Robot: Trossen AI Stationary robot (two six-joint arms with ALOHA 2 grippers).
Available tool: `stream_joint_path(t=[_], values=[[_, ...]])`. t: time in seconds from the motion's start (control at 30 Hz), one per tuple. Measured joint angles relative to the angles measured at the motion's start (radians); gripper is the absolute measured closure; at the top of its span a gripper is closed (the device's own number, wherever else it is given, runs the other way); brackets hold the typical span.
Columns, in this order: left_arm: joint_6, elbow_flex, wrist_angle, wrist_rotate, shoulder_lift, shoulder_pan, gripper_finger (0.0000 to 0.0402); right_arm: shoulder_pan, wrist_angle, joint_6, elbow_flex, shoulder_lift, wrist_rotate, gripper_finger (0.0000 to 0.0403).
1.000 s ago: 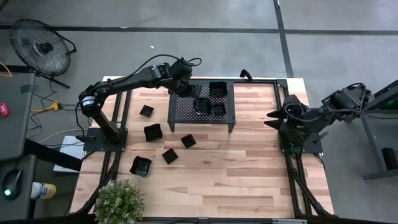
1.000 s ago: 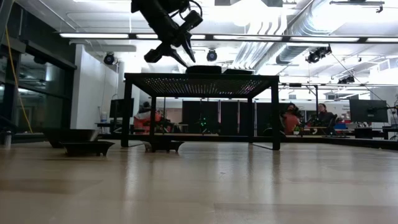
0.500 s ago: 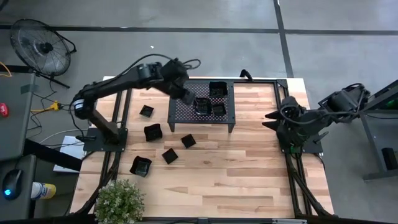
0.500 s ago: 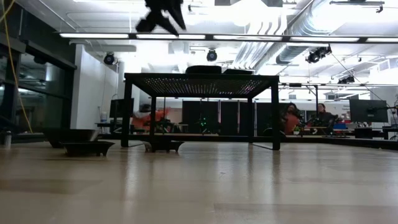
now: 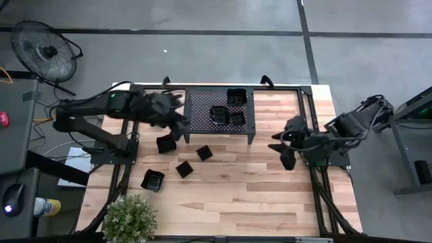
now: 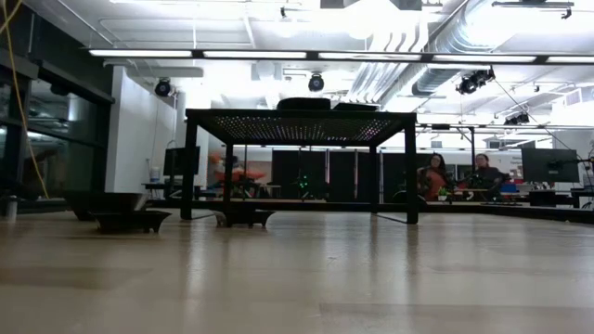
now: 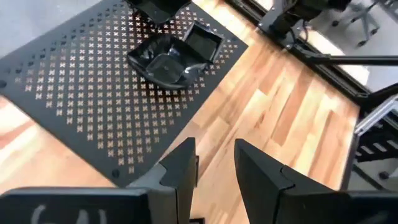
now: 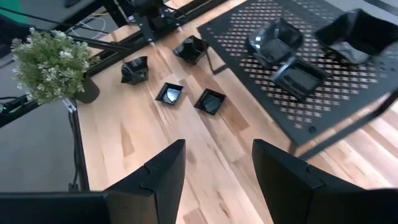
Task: Pick & Place Mini shaped plates
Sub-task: Stack the black square plate on top of the other black square plates on the shelf
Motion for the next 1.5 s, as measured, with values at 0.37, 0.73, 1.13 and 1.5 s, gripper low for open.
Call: stream_joint_path(t=[0.37,0.73,1.13,1.5], values=[[-0.095,-0.303,0.161,-0.040,-0.287,-0.113,0.0293,-0.003,0.241,-0.213,0.000,0.150,-0.008,0.0222],[-0.135,-0.483,0.260,-0.013,-0.464,-0.110,0.0293,-0.096,0.384,-0.396,0.000,0.331,-0.183,0.0222],[-0.135,-0.494,0.259,0.000,-0.493,-0.110,0.0293,-0.197,0.480,-0.819,0.000,0.567,-0.326,0.0222],[-0.135,-0.494,0.268,0.027,-0.492,-0.110,0.0293,-0.252,0.671,-1.146,0.000,0.819,-0.325,0.0228]])
